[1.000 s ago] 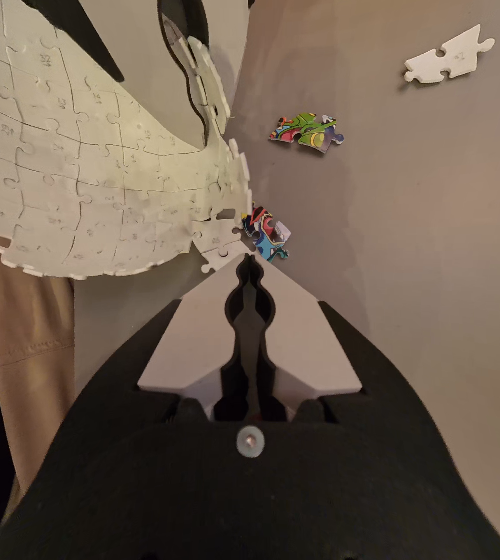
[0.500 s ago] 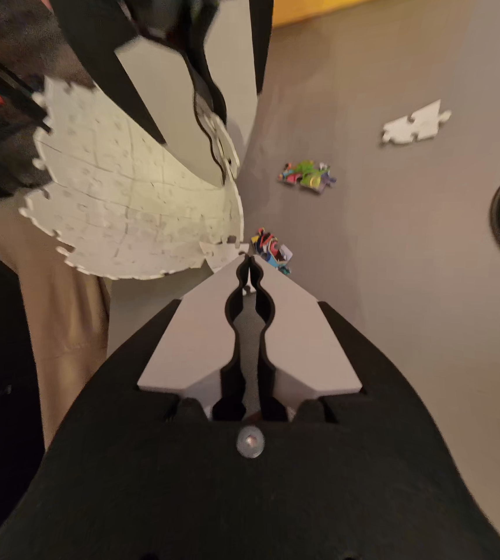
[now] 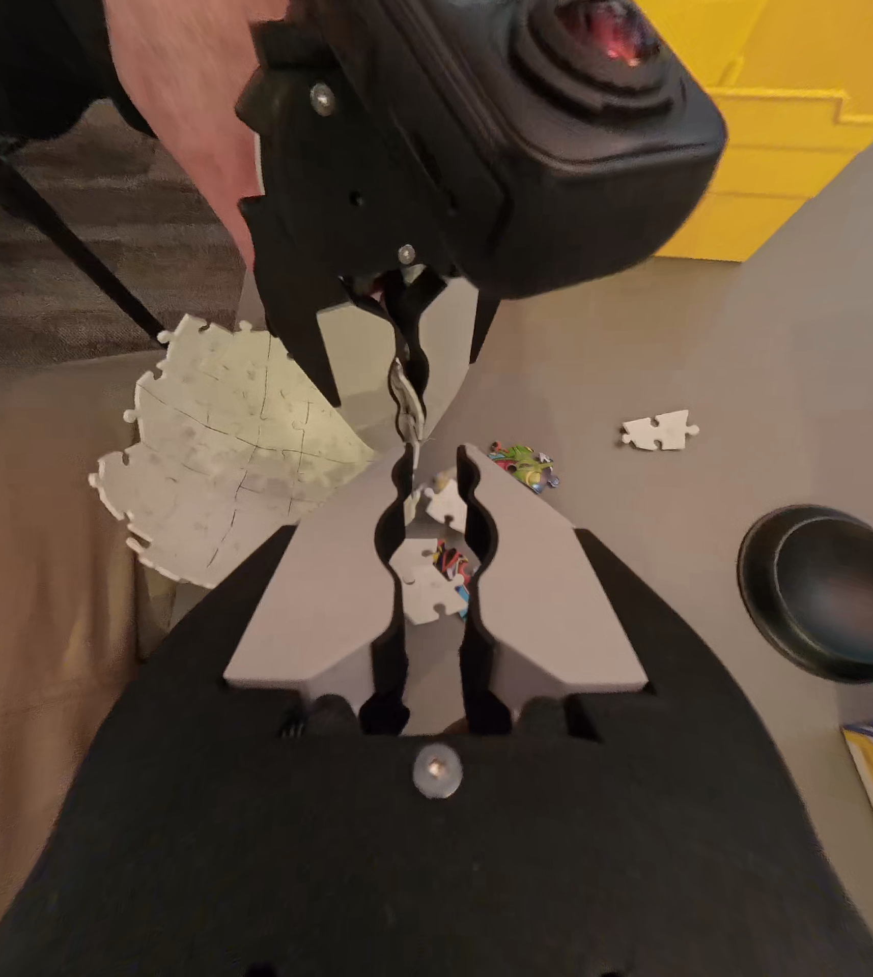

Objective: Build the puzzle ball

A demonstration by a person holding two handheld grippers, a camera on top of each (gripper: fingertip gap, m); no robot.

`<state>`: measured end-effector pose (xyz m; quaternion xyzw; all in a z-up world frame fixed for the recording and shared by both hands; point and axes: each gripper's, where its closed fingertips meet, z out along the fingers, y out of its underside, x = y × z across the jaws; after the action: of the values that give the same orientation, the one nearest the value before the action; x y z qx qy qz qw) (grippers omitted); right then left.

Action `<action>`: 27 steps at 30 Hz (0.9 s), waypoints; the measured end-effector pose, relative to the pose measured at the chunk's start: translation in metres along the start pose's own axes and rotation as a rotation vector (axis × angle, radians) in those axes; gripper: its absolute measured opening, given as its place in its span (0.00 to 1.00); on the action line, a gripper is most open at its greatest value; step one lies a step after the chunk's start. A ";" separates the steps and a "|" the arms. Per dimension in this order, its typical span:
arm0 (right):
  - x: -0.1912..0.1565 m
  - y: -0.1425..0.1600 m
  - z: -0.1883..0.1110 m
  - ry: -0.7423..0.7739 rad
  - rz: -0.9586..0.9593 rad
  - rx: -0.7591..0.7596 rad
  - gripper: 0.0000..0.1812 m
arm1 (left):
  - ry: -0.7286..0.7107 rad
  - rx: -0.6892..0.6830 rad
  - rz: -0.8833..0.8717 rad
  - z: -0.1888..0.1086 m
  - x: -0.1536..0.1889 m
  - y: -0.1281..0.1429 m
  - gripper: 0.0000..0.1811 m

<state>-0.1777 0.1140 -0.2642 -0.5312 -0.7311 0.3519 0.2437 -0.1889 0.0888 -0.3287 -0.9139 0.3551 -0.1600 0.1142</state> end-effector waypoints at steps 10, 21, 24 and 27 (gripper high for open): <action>-0.006 0.015 0.024 -0.065 0.021 -0.076 0.07 | 0.028 0.073 0.003 -0.004 0.004 0.001 0.10; -0.002 0.018 0.023 -0.056 0.046 -0.066 0.06 | -0.092 0.168 -0.017 -0.025 0.006 0.008 0.11; -0.007 0.018 0.025 -0.058 0.037 -0.068 0.05 | -0.158 0.160 0.006 -0.028 0.004 0.009 0.07; -0.012 0.019 0.030 -0.058 0.015 -0.084 0.04 | -0.181 0.140 0.025 -0.024 0.005 0.011 0.05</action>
<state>-0.1844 0.0986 -0.2977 -0.5361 -0.7479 0.3380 0.1975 -0.2007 0.0748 -0.3090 -0.9100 0.3425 -0.0997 0.2112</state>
